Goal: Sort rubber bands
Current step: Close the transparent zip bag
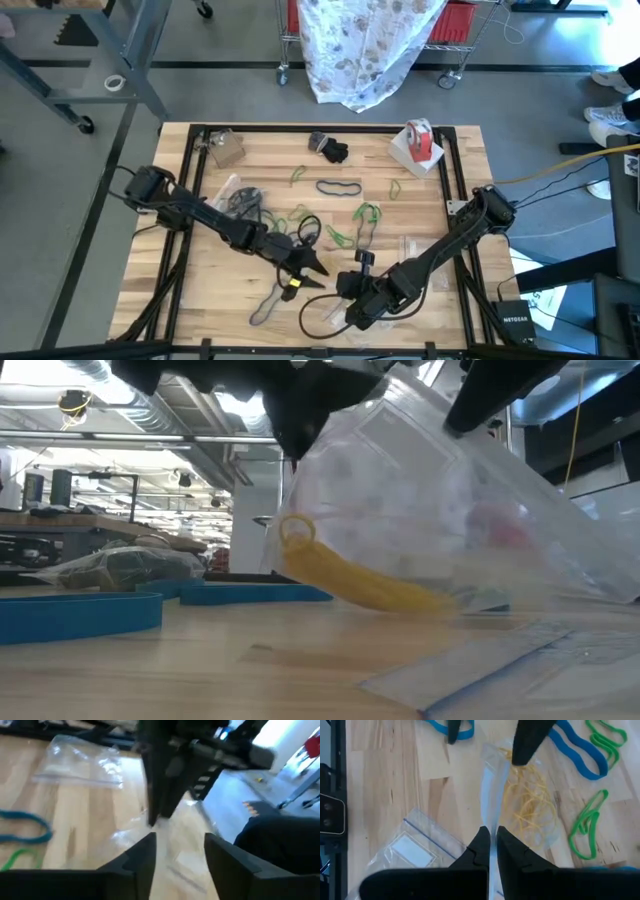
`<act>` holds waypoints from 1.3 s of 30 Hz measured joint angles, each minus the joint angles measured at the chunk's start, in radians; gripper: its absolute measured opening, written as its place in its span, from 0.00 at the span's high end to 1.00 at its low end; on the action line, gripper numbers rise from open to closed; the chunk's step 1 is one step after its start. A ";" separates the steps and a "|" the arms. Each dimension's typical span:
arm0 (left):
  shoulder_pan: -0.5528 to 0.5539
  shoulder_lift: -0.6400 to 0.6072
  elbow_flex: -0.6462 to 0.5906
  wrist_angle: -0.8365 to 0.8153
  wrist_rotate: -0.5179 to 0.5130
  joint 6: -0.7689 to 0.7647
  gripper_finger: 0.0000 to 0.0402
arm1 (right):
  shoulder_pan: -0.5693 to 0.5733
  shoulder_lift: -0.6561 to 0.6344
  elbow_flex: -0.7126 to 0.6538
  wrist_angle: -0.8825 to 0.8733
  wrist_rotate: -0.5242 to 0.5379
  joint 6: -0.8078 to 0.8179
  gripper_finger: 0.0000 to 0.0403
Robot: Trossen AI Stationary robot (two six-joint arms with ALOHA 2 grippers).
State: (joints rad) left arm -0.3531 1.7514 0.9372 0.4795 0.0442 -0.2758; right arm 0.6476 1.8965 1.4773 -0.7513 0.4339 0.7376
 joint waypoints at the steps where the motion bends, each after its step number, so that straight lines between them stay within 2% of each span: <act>1: 0.000 0.005 0.002 0.013 0.000 -0.002 0.57 | 0.000 0.000 0.000 0.001 0.000 0.001 0.97; 6: 0.010 0.057 0.051 0.016 -0.004 0.021 0.54 | 0.000 0.000 0.000 0.001 0.000 0.001 0.97; 14: 0.016 0.106 0.093 -0.022 -0.003 0.048 0.55 | 0.000 0.000 0.000 0.001 0.002 0.003 0.97; 22: 0.032 0.106 0.093 -0.016 0.008 0.048 0.76 | 0.000 0.000 0.000 0.001 0.002 -0.006 0.97; 28: 0.057 0.110 0.093 -0.018 0.148 0.048 0.96 | 0.000 0.000 0.000 0.001 0.003 -0.005 0.97; 31: 0.062 0.110 0.093 -0.025 0.187 0.054 0.99 | 0.000 0.000 0.002 0.005 0.004 -0.006 0.97; 39: 0.070 0.102 0.093 -0.025 0.209 0.089 1.00 | 0.000 0.000 0.002 0.004 -0.010 0.007 0.97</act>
State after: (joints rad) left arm -0.2832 1.8530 1.0306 0.4541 0.2535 -0.1868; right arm 0.6479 1.8965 1.4792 -0.7474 0.4239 0.7441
